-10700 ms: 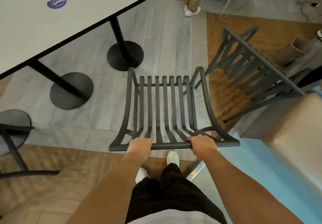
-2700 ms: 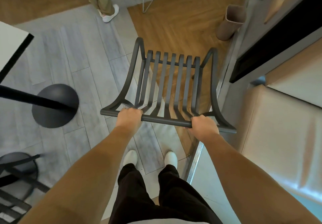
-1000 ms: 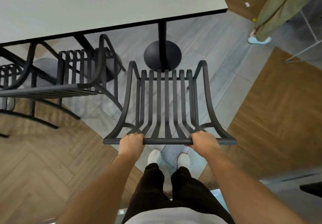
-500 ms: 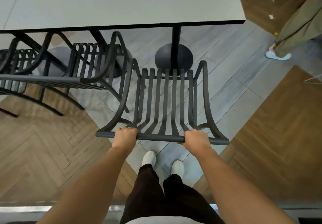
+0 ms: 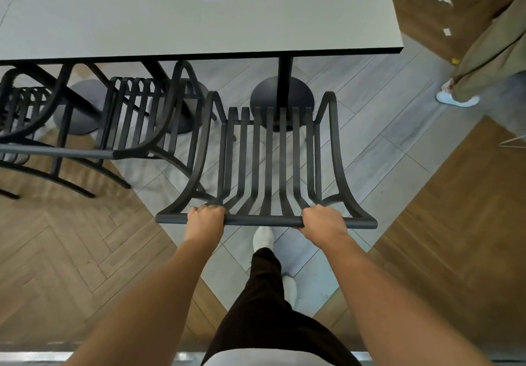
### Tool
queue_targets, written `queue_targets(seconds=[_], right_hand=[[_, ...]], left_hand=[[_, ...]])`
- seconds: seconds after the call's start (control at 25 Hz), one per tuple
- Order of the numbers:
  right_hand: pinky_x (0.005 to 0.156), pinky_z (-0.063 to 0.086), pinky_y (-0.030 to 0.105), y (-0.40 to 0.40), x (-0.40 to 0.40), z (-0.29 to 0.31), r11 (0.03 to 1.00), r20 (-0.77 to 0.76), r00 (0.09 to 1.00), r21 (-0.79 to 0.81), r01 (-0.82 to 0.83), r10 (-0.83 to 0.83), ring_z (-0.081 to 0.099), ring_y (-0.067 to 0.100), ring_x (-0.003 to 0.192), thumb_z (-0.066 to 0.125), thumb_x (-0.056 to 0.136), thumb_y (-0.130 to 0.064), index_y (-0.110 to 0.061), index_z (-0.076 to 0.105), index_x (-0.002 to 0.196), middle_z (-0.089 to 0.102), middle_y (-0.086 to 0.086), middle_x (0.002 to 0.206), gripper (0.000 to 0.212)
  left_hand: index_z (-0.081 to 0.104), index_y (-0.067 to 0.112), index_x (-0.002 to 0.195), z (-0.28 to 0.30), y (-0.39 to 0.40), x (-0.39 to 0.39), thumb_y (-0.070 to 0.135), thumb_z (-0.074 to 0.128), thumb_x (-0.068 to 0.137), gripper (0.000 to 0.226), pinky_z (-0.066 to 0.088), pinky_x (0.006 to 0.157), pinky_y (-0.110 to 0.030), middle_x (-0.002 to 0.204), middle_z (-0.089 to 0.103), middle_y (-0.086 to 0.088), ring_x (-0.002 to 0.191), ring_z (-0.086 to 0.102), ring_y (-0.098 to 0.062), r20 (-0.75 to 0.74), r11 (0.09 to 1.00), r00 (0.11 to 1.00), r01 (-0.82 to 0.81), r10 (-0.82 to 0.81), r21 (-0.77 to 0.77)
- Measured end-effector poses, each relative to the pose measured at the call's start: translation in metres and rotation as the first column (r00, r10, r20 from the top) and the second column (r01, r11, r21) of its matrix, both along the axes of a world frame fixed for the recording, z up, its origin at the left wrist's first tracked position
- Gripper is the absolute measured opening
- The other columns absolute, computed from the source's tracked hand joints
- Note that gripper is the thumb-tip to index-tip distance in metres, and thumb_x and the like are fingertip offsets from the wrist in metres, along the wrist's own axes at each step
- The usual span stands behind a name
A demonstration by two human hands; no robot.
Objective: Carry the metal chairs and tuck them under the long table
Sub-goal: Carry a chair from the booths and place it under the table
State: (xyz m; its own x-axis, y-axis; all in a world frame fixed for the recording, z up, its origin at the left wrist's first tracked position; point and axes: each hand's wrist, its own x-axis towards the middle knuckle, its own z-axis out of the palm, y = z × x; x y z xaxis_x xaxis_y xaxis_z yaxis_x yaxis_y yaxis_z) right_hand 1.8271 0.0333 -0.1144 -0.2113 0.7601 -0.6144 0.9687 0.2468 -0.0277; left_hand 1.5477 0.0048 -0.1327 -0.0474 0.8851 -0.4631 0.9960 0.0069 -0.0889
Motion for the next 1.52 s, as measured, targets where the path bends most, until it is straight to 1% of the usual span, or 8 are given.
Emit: queue_targets(seconds=[0.28, 0.56, 1.08, 1.16, 1.2, 1.32, 1.4, 1.52], right_hand=[[0.077, 0.052, 0.036, 0.066, 0.008, 0.004, 1.0, 0.005, 1.0, -0.01, 0.003, -0.003, 0.067, 0.026, 0.094, 0.06, 0.1, -0.047, -0.019, 0.068, 0.109, 0.068, 0.001, 0.101, 0.03], [0.072, 0.051, 0.035, 0.112, 0.015, 0.004, 1.0, -0.014, 1.0, 0.009, -0.028, 0.028, 0.067, 0.027, 0.093, 0.059, 0.1, -0.041, -0.018, 0.067, 0.107, 0.068, 0.001, 0.101, 0.025], [0.076, 0.053, 0.038, 0.197, 0.034, 0.001, 1.0, -0.023, 1.0, 0.007, -0.008, 0.008, 0.067, 0.028, 0.091, 0.057, 0.097, -0.061, -0.02, 0.068, 0.107, 0.06, 0.0, 0.092, 0.044], [0.075, 0.055, 0.037, 0.201, 0.034, 0.002, 0.997, -0.054, 0.998, -0.071, 0.03, -0.034, 0.064, 0.024, 0.087, 0.058, 0.09, -0.072, -0.021, 0.07, 0.102, 0.059, -0.002, 0.091, 0.053], [0.077, 0.056, 0.038, 0.203, 0.035, 0.002, 0.989, -0.083, 0.994, -0.135, 0.058, -0.069, 0.063, 0.022, 0.086, 0.06, 0.085, -0.077, -0.022, 0.07, 0.101, 0.059, -0.002, 0.093, 0.058], [0.091, 0.056, 0.04, 0.214, 0.042, 0.016, 0.939, -0.173, 0.961, -0.305, 0.158, -0.218, 0.064, 0.021, 0.104, 0.062, 0.066, -0.093, -0.022, 0.069, 0.124, 0.066, 0.001, 0.115, 0.092], [0.105, 0.05, 0.045, 0.219, 0.046, 0.029, 0.919, -0.243, 0.92, -0.326, 0.221, -0.308, 0.059, 0.026, 0.125, 0.048, 0.064, -0.102, -0.022, 0.057, 0.145, 0.063, 0.004, 0.137, 0.114], [0.105, 0.049, 0.042, 0.233, 0.059, 0.034, 0.895, -0.308, 0.853, -0.295, 0.335, -0.421, 0.061, 0.026, 0.122, 0.039, 0.086, -0.087, -0.019, 0.056, 0.146, 0.067, 0.007, 0.133, 0.093]], left_hand=[[0.065, 0.025, 0.115, 0.005, 0.06, 0.012, 0.008, 0.053, 0.097, 0.027, 0.04, 0.094, -0.034, 0.103, 0.069, 0.005, 0.104, 0.062, -0.019, 0.0, 1.0, 1.0, -0.024, 0.024, -0.009], [0.065, 0.025, 0.115, 0.007, 0.109, 0.017, 0.01, 0.058, 0.095, 0.026, 0.039, 0.098, -0.036, 0.105, 0.069, 0.005, 0.105, 0.063, -0.02, -0.016, 1.0, 1.0, -0.021, 0.02, -0.012], [0.065, 0.025, 0.106, 0.012, 0.202, 0.04, 0.012, 0.054, 0.095, 0.02, 0.038, 0.096, -0.035, 0.098, 0.067, 0.005, 0.099, 0.06, -0.02, -0.046, 0.999, 0.998, -0.037, 0.036, -0.018], [0.064, 0.026, 0.113, 0.013, 0.204, 0.038, 0.026, 0.057, 0.098, 0.017, 0.038, 0.1, -0.036, 0.106, 0.067, 0.005, 0.105, 0.059, -0.021, 0.007, 0.998, 0.999, -0.038, 0.039, -0.043], [0.062, 0.027, 0.12, 0.015, 0.205, 0.036, 0.041, 0.059, 0.098, 0.026, 0.037, 0.103, -0.038, 0.113, 0.067, 0.004, 0.111, 0.058, -0.021, 0.037, 0.996, 0.999, -0.034, 0.037, -0.084], [0.043, 0.032, 0.149, 0.026, 0.208, 0.03, 0.089, 0.041, 0.082, 0.088, 0.032, 0.112, -0.045, 0.14, 0.057, 0.001, 0.134, 0.047, -0.025, 0.144, 0.979, 0.989, 0.073, -0.046, -0.188], [0.034, 0.031, 0.157, 0.036, 0.206, 0.03, 0.093, 0.027, 0.081, 0.098, 0.033, 0.115, -0.045, 0.149, 0.052, -0.001, 0.14, 0.042, -0.026, 0.261, 0.975, 0.963, 0.113, -0.061, -0.19], [0.044, 0.028, 0.152, 0.042, 0.218, 0.049, 0.088, 0.02, 0.086, 0.093, 0.045, 0.108, -0.046, 0.142, 0.058, -0.004, 0.132, 0.051, -0.026, 0.387, 0.982, 0.919, -0.008, 0.082, -0.188]])
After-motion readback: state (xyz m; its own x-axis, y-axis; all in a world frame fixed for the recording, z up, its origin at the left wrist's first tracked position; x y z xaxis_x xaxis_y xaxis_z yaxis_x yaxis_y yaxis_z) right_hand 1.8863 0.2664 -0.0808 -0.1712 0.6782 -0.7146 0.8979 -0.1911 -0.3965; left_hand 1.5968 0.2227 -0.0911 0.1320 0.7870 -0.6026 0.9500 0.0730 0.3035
